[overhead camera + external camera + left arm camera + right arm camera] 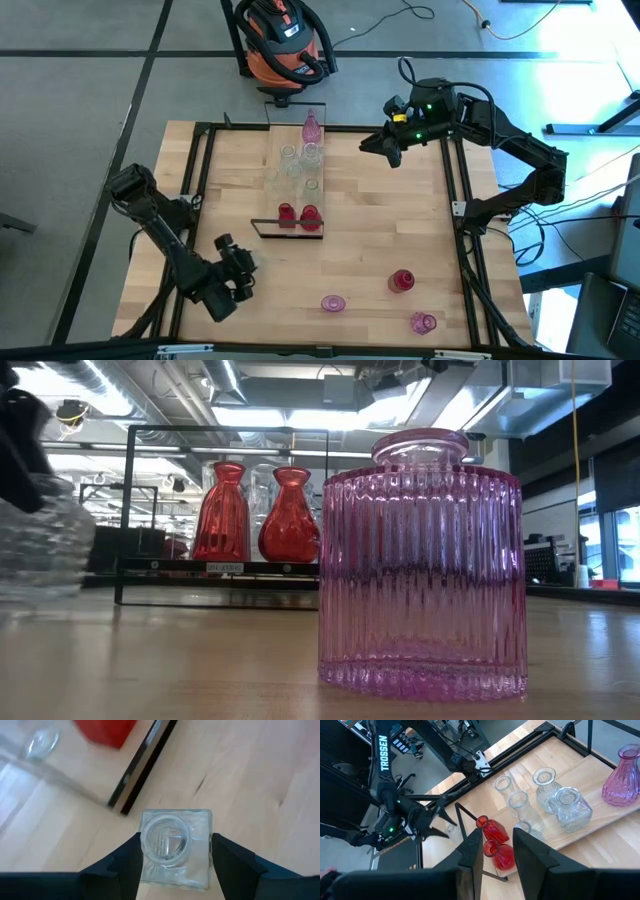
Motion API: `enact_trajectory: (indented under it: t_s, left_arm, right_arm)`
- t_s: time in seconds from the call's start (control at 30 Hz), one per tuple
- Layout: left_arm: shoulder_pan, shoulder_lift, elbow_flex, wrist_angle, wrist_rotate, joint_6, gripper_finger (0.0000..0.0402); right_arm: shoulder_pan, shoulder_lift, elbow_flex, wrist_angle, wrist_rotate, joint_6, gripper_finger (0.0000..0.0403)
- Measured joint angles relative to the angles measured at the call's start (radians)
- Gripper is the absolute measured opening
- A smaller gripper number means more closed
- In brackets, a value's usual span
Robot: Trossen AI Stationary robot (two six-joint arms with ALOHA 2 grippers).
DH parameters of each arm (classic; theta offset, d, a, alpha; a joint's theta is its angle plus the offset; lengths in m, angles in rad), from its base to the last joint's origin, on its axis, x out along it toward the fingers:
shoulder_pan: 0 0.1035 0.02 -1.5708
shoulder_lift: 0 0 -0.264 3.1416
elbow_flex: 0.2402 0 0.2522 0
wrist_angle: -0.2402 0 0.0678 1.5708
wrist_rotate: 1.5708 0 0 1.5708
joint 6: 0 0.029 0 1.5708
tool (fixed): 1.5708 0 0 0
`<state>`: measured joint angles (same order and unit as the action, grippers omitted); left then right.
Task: Sort vases onto shelf
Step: Put the transparent vase on the shelf
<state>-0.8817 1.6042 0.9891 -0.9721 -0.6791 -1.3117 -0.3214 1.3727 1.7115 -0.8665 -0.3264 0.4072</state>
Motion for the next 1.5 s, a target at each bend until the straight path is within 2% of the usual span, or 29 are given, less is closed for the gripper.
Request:
enact_trajectory:
  t_s: [0.3, 0.43, 0.6, 0.87, 1.17, 1.37, 1.5]
  left_arm:
    - [-0.114, 0.0, 0.001, -0.238, 0.051, -0.392, 0.0201]
    - [-0.15, 0.0, 0.001, -0.404, 0.054, -0.495, 0.0201]
    - [-0.144, -0.008, 0.0, -0.527, 0.048, -0.502, 0.0201]
    - [-0.073, -0.124, -0.088, -0.545, -0.044, -0.515, 0.0201]
    - [0.081, -0.413, -0.25, -0.546, -0.233, -0.502, 0.0201]
    - [0.206, -0.601, -0.318, -0.546, -0.343, -0.343, 0.0201]
    - [0.293, -0.696, -0.342, -0.498, -0.388, -0.316, 0.0201]
  right_arm:
    - [0.0, 0.0, 0.0, 0.0, 0.0, 0.0, 0.0091]
    - [0.0, 0.0, 0.0, 0.002, 0.0, 0.002, 0.0091]
    - [0.0, 0.0, 0.0, 0.003, 0.0, 0.016, 0.0091]
    - [0.001, 0.0, 0.0, 0.005, 0.0, 0.06, 0.0091]
    - [0.001, 0.0, 0.0, 0.005, 0.0, 0.086, 0.0091]
    - [0.001, 0.0, 0.0, 0.005, 0.0, 0.086, 0.0091]
    - [0.001, 0.0, 0.0, 0.008, 0.0, 0.086, 0.0091]
